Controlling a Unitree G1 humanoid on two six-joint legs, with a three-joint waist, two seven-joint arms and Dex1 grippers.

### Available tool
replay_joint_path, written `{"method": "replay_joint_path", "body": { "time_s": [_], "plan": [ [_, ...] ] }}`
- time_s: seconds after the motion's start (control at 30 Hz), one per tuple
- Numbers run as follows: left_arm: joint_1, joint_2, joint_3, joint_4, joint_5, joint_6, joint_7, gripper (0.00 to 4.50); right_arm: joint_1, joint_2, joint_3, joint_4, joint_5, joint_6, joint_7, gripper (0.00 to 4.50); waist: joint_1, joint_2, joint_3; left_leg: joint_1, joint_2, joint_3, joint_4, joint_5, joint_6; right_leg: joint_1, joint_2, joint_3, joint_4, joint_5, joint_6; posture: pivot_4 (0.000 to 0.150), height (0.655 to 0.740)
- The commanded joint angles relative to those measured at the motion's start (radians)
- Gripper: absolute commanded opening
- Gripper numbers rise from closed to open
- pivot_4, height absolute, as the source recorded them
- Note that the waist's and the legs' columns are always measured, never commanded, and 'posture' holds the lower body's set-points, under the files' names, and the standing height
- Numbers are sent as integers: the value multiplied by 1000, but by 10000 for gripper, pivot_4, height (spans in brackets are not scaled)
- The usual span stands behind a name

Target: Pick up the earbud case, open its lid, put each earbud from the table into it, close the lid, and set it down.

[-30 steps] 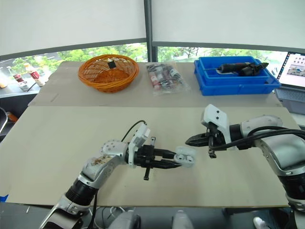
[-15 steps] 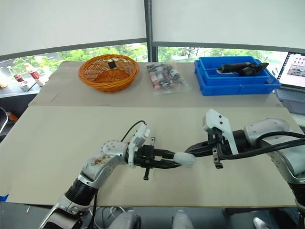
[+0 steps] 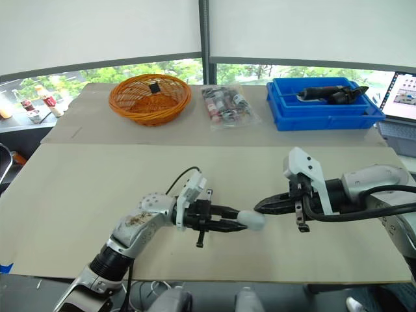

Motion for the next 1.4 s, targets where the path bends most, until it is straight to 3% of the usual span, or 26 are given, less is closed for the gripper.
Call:
{"method": "replay_joint_path", "body": {
  "time_s": [0.03, 0.23, 0.37, 0.53, 0.77, 1.03, 1.07, 1.23, 1.33, 1.4],
  "plan": [
    [-6, -7, 25, -8, -17, 10, 17, 5267, 16, -12, -37, -43, 21, 2, -28, 0, 1, 0, 0, 0, 0, 0, 0, 0, 0, 0, 0, 0, 0, 0, 0, 1500, 7400],
    [-16, -13, 28, 46, -9, 69, 63, 5267, 49, -12, -51, -13, -130, -124, -118, 0, 5, 0, 0, 0, 0, 1, 1, 0, 0, 0, 0, 0, 0, 0, 0, 1500, 7400],
    [-71, -10, 51, 163, -25, 300, 140, 5267, 118, 54, -73, -32, -240, -268, -202, 0, 5, 0, 0, 0, 0, 2, 1, 0, 0, 0, 0, 0, 1, 0, 0, 1500, 7400],
    [-174, -52, 144, 338, -38, 491, 254, 5267, 217, 92, -87, -110, -249, -336, -201, 0, 5, -1, 0, 0, -1, 2, 2, 0, 0, 0, 0, -1, 3, 0, 1, 1500, 7400],
    [-240, -32, 138, 459, -11, 525, 221, 5267, 297, 88, -62, -153, -277, -355, -199, 0, 2, -1, 1, 1, -1, 1, 1, 0, 0, 0, 0, -1, 3, 0, 1, 1500, 7400],
    [-231, 59, 113, 447, 57, 419, 187, 42288, 311, 89, -52, -147, -294, -377, -188, 0, -4, -1, 0, 2, 0, 1, 1, 0, 0, 2, 0, 0, 3, 0, 1, 1500, 7400],
    [-221, 79, 122, 427, 60, 403, 186, 44727, 311, 87, -54, -144, -296, -384, -184, 0, -6, -1, 0, 2, 0, 1, 1, 0, 0, 2, 0, 0, 3, 0, 0, 1500, 7400],
    [-149, 167, 194, 298, 60, 290, 194, 44727, 318, 74, -69, -125, -307, -428, -143, 0, -17, -1, 0, 3, 1, -1, -1, 0, 0, 0, 1, 1, 3, 0, 0, 1500, 7400],
    [-78, 255, 231, 179, 58, 185, 127, 44727, 326, 52, -84, -101, -316, -443, -113, 0, -14, -1, 0, 2, 1, -1, -1, 0, 0, -1, 1, 1, 3, 0, 0, 1500, 7400],
    [-21, 326, 254, 88, 45, 126, 67, 45000, 324, 40, -98, -79, -309, -444, -97, 6009, -13, -1, 1, 1, 1, -1, -1, 0, 0, -1, 1, 1, 2, 0, 0, 1500, 7400]
  ]
}}
